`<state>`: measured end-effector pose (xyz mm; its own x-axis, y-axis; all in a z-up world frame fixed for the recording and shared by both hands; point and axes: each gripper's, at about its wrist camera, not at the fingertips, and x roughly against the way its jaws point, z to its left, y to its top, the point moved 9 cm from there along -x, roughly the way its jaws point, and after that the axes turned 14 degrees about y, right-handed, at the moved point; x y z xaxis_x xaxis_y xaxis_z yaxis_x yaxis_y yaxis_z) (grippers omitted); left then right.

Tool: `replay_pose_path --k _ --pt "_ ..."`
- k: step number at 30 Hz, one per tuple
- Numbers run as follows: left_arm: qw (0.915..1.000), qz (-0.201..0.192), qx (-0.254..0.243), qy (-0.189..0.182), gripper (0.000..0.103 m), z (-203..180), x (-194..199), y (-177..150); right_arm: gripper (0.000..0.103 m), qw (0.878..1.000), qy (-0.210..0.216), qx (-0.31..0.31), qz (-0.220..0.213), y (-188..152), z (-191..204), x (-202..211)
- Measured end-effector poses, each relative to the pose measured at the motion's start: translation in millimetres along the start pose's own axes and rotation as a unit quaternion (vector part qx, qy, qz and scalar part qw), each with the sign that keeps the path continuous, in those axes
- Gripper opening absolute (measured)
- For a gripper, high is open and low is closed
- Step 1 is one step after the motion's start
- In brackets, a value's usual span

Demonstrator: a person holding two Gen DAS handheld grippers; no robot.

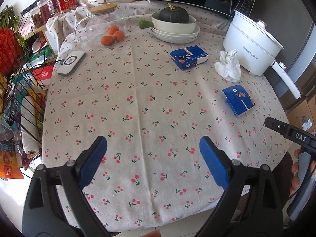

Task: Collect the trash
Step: 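Reach the right tool to the blue almond box on the table, then grasp the blue almond box with the right tool and lift it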

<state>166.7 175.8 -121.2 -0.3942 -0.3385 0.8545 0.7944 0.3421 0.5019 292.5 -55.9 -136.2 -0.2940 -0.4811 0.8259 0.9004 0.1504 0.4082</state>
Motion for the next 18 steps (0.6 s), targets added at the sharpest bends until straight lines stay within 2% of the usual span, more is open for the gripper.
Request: replay_pose_path --k 2,3,4,8,18 --pt "0.9999 0.009 0.009 -0.002 0.095 1 -5 1 0.09 1.0 0.016 0.013 0.001 9 12 -16" --pt "0.9998 0.013 0.012 -0.003 0.095 1 -7 1 0.094 0.999 0.02 0.033 0.004 13 21 -23" --pt "0.9997 0.017 0.015 -0.004 0.095 1 -9 0 0.102 0.998 0.018 0.057 0.013 16 28 -31" --pt "0.9995 0.028 0.017 -0.003 0.095 0 -15 -2 0.103 0.991 -0.015 0.131 0.031 23 42 -59" --pt "0.9992 0.038 0.014 0.005 0.095 -2 -25 -2 0.103 0.992 -0.029 0.104 0.063 27 12 -102"
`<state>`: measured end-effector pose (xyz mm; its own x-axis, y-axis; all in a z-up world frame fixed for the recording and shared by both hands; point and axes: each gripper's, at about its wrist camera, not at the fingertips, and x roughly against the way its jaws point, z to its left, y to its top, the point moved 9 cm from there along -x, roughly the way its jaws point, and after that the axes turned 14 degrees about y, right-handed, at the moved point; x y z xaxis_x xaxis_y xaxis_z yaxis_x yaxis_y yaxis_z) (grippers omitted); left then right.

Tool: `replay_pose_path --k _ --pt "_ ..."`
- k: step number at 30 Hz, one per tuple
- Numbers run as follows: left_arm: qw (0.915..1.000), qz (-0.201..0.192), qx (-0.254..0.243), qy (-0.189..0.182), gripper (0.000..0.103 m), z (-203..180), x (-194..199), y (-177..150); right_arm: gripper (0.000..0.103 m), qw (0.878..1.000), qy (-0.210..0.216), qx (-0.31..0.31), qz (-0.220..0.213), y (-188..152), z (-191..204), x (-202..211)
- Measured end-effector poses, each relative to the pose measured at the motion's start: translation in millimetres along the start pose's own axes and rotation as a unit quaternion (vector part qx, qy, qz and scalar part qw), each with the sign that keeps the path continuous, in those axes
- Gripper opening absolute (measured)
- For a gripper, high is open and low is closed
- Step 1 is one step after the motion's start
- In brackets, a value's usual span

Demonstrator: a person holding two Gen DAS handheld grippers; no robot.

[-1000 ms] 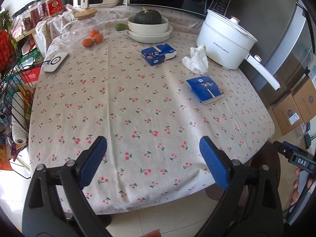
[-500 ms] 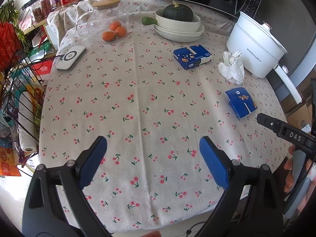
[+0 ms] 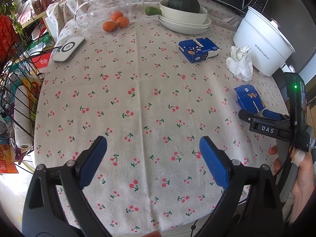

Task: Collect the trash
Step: 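Grasp the blue almond box with the right tool and lift it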

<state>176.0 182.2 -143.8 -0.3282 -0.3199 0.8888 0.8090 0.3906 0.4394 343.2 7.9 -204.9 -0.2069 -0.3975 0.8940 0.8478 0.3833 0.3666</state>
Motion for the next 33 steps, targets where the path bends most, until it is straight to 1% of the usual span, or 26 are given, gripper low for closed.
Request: replay_pose_path --k 6,8,10,13,14,16,18,20,22,23,24,25,26,27,28,31,33 --pt "1.0 -0.002 0.003 0.003 0.095 3 0 0 0.102 1.0 0.017 -0.008 -0.015 3 -1 1" --pt "1.0 -0.003 0.003 0.003 0.095 3 0 -1 0.094 1.0 0.015 -0.006 -0.023 2 -1 6" --pt "1.0 -0.004 0.001 0.004 0.095 3 1 -2 0.07 1.0 0.006 0.005 -0.023 -1 -3 14" --pt "1.0 -0.006 -0.002 0.006 0.095 2 2 -3 0.051 1.0 0.014 0.011 -0.018 -9 -4 23" --pt "1.0 -0.006 -0.003 0.006 0.095 1 2 -4 0.048 1.0 0.012 0.013 -0.017 -11 -5 26" --pt "1.0 -0.005 -0.006 0.006 0.095 -1 2 -5 0.036 1.0 0.005 0.014 -0.011 -17 -10 31" --pt "0.9999 -0.005 -0.007 0.005 0.095 -3 4 -6 0.033 1.0 -0.008 0.008 -0.003 -24 -18 36" --pt "0.9999 -0.007 -0.007 0.002 0.095 -4 6 -5 0.032 0.999 -0.029 -0.013 0.001 -29 -32 43" --pt "1.0 -0.008 -0.006 0.002 0.095 -4 8 -6 0.034 0.999 -0.017 -0.037 -0.011 -31 -42 53" --pt "1.0 -0.008 -0.004 0.001 0.095 -3 9 -5 0.037 0.998 -0.008 -0.054 -0.017 -31 -45 58" --pt "1.0 -0.008 -0.001 0.001 0.095 -1 9 -5 0.054 0.997 0.003 -0.073 -0.023 -31 -47 63" --pt "1.0 -0.007 0.002 0.001 0.095 1 9 -5 0.077 0.995 0.018 -0.094 -0.034 -30 -47 68" --pt "1.0 -0.006 0.006 0.001 0.095 3 9 -4 0.085 0.992 0.034 -0.111 -0.047 -28 -46 72" --pt "0.9999 -0.005 0.01 0.001 0.095 6 8 -3 0.088 0.99 0.047 -0.124 -0.056 -25 -43 75" --pt "0.9999 -0.004 0.015 0.002 0.095 8 8 -3 0.089 0.988 0.054 -0.134 -0.058 -23 -41 77" --pt "0.9997 -0.003 0.023 0.001 0.095 12 7 -2 0.089 0.984 0.061 -0.155 -0.07 -13 -27 67" --pt "0.9997 -0.002 0.023 -0.001 0.095 14 7 -3 0.089 0.982 0.052 -0.158 -0.086 -1 -15 57"
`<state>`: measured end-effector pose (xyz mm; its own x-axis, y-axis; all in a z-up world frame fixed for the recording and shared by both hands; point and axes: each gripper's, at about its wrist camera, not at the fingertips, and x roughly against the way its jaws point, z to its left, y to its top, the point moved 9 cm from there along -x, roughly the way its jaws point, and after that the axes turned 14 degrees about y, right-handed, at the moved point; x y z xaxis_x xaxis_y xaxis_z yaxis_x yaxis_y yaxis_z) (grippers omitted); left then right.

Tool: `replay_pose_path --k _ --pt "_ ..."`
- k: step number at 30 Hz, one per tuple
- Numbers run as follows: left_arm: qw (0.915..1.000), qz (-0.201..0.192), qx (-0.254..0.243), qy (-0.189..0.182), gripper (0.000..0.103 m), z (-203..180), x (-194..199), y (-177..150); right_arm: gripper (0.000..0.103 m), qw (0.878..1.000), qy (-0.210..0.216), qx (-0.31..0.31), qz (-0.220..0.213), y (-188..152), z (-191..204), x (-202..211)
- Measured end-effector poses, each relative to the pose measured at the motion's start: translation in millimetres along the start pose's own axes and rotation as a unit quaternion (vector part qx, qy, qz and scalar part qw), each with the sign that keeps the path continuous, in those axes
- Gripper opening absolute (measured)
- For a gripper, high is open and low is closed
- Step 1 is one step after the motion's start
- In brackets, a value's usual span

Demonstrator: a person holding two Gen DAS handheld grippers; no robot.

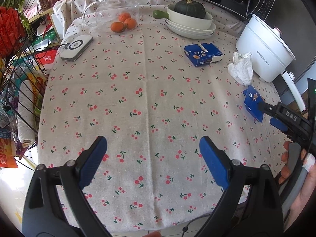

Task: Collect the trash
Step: 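Grasp the blue almond box with the right tool and lift it, then grasp the white tissue with the left tool while the right tool holds the box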

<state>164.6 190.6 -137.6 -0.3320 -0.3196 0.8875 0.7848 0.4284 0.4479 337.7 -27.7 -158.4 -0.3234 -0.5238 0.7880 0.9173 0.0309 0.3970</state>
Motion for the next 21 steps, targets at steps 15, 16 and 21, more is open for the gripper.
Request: replay_pose_path --k 15,16,21 --pt "0.9994 -0.003 -0.034 0.002 0.095 -20 -1 -2 0.072 0.996 -0.078 0.039 -0.023 2 -15 -30" --pt "0.9993 -0.006 -0.037 -0.001 0.095 -24 0 -1 0.072 0.996 -0.075 0.036 -0.022 0 -19 -21" --pt "0.9972 -0.022 -0.067 -0.023 0.095 -59 7 2 0.071 0.999 -0.04 0.005 -0.008 -14 -37 22"
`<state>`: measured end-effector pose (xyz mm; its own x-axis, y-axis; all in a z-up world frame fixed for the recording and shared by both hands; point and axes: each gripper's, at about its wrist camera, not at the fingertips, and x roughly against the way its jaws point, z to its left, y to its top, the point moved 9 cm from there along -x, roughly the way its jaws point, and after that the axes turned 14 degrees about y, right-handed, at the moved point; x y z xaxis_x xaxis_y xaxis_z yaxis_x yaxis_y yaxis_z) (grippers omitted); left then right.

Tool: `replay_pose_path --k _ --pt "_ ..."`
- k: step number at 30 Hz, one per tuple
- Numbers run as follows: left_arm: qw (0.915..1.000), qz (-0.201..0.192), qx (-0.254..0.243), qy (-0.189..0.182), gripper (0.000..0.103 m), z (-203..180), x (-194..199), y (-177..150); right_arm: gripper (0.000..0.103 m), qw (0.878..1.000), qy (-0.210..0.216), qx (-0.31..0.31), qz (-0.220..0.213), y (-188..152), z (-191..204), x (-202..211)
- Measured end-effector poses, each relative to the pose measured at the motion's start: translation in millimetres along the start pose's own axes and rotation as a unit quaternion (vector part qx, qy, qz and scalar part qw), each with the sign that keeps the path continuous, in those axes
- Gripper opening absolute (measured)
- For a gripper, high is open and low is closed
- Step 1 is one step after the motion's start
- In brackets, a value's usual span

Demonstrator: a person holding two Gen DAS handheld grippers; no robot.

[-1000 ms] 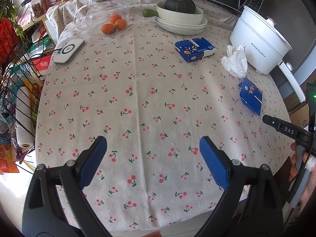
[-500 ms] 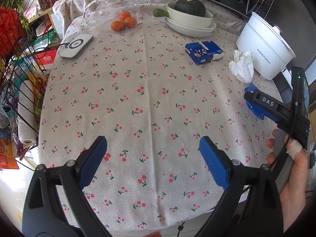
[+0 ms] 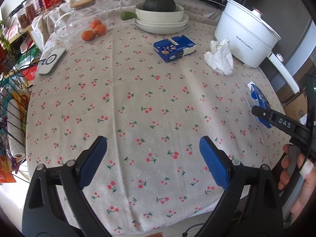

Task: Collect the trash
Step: 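Grasp the white tissue with the left tool while the right tool holds the box, then carry the tissue and box over the brown bin and release both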

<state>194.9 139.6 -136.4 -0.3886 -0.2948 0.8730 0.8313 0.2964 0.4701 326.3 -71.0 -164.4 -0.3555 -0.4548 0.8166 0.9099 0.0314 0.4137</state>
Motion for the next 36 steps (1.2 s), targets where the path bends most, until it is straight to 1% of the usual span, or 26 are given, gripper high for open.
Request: replay_pose_path --k 2,4,7,9,12,15,16,18,20,21,23,24,25,26,29,33,36 --pt "0.9998 -0.008 -0.019 -0.009 0.095 -20 -1 8 0.071 1.0 0.005 -0.003 0.007 -6 -8 17" --pt "0.9988 -0.019 -0.045 -0.008 0.094 -42 -5 17 0.071 1.0 0.004 0.007 0.011 -8 -15 30" --pt "0.9954 -0.04 -0.087 -0.002 0.093 -75 -14 38 0.072 1.0 0.0 0.027 0.012 -9 -27 44" --pt "0.9922 -0.057 -0.111 -0.002 0.091 -99 -19 55 0.072 1.0 0.006 0.02 0.015 -10 -37 48" --pt "0.9885 -0.078 -0.129 -0.003 0.089 -129 -28 81 0.072 1.0 0.018 0.011 0.01 -5 -53 55" --pt "0.988 -0.081 -0.131 0.006 0.083 -153 -44 102 0.072 1.0 0.017 0.015 0.006 -1 -66 62" --pt "0.9884 -0.079 -0.13 0.009 0.08 -159 -51 108 0.072 1.0 0.016 0.015 0.005 0 -69 64" --pt "0.9892 -0.07 -0.126 0.025 0.072 -166 -67 116 0.072 1.0 0.016 0.012 0.003 1 -76 66" --pt "0.9913 -0.053 -0.116 0.032 0.052 -168 -82 122 0.072 1.0 0.017 0.009 0.004 1 -82 67" --pt "0.9927 -0.044 -0.108 0.03 0.047 -169 -87 122 0.072 1.0 0.016 0.008 0.005 1 -86 67" --pt "0.9958 -0.029 -0.086 0.01 0.032 -168 -92 121 0.072 1.0 0.011 0.007 0.006 1 -94 68" --pt "0.9966 -0.027 -0.077 -0.003 0.026 -168 -91 121 0.072 1.0 0.009 0.004 0.007 0 -98 69" --pt "0.9971 -0.025 -0.071 -0.011 0.018 -168 -90 119 0.072 1.0 0.008 0.002 0.007 0 -101 69" --pt "0.9972 -0.021 -0.07 -0.014 0.013 -167 -88 117 0.072 1.0 0.007 0.0 0.007 -1 -104 70" --pt "0.9965 -0.018 -0.081 -0.011 0.009 -166 -80 104 0.072 1.0 0.007 -0.004 0.005 -2 -108 75" --pt "0.9944 -0.027 -0.1 -0.022 0.008 -165 -57 80 0.072 1.0 0.013 0.001 -0.004 -3 -99 88" --pt "0.9917 -0.04 -0.12 -0.026 0.008 -161 -35 59 0.072 1.0 0.02 0.009 -0.016 -6 -90 102"
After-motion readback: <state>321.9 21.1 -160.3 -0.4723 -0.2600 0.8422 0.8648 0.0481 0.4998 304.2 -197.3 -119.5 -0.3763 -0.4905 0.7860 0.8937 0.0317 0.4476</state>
